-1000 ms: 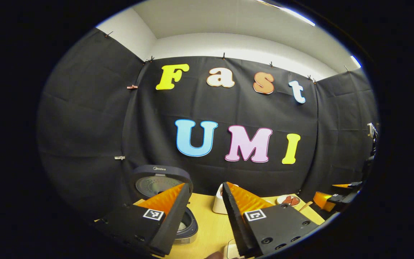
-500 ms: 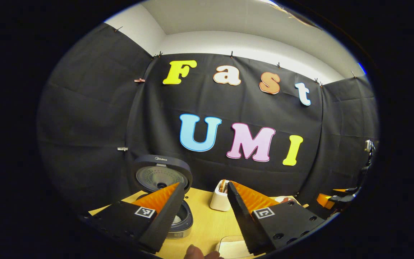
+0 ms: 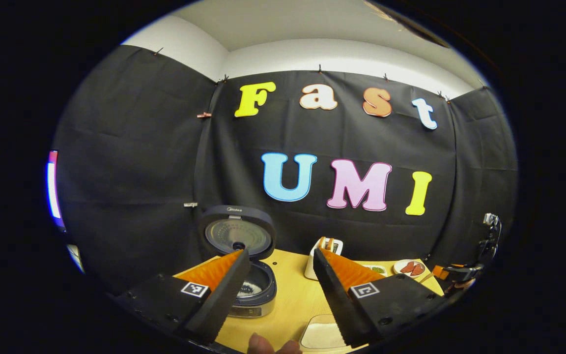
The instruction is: Close the left gripper, press the button to open the rice cooker; take a wooden spoon from the chopstick holder with the right hand, scoop a spoonful of rice and pour it into the rice cooker, then put the wooden spoon back into the chopstick holder.
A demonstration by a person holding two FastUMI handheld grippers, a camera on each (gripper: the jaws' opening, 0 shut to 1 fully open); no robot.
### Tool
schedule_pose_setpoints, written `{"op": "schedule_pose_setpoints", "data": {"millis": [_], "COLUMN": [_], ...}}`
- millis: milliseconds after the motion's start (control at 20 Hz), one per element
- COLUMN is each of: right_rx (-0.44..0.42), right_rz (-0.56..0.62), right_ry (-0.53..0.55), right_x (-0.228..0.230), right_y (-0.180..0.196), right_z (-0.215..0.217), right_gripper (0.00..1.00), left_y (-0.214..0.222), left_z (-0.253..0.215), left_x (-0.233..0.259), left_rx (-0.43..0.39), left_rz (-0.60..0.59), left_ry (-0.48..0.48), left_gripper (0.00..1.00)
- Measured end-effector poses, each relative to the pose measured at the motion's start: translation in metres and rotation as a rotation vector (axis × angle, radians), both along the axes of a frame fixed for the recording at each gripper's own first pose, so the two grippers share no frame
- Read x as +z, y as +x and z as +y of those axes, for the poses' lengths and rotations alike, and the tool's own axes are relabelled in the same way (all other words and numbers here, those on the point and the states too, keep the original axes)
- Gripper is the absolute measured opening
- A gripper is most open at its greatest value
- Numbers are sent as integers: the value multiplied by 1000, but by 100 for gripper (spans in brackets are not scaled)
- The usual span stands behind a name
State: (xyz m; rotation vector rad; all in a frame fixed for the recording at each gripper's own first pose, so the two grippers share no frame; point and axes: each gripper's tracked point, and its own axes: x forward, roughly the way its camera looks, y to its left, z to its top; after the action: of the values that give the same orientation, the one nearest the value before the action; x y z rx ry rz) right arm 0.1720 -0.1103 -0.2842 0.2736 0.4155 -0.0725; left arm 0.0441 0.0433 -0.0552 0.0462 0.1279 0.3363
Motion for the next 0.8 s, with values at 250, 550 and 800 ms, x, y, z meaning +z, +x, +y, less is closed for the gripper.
{"op": "schedule_pose_setpoints", "data": {"millis": [250,550,800], "right_rx": [-57,-46,-56], "right_rz": [68,82,80], "right_ry": [92,210,279], "right_x": [-55,-81,-85], "right_y": [21,41,52], "right_z": [-16,2,6], "right_gripper": [95,82,52], "left_y": [-9,-18,-21], "left_z": [-4,-13,-15], "left_x": [-10,-19,-23], "left_rx": [38,49,53], "left_rz": [30,66,73], "left_ry": [20,41,53], "left_gripper": [89,89,90]}}
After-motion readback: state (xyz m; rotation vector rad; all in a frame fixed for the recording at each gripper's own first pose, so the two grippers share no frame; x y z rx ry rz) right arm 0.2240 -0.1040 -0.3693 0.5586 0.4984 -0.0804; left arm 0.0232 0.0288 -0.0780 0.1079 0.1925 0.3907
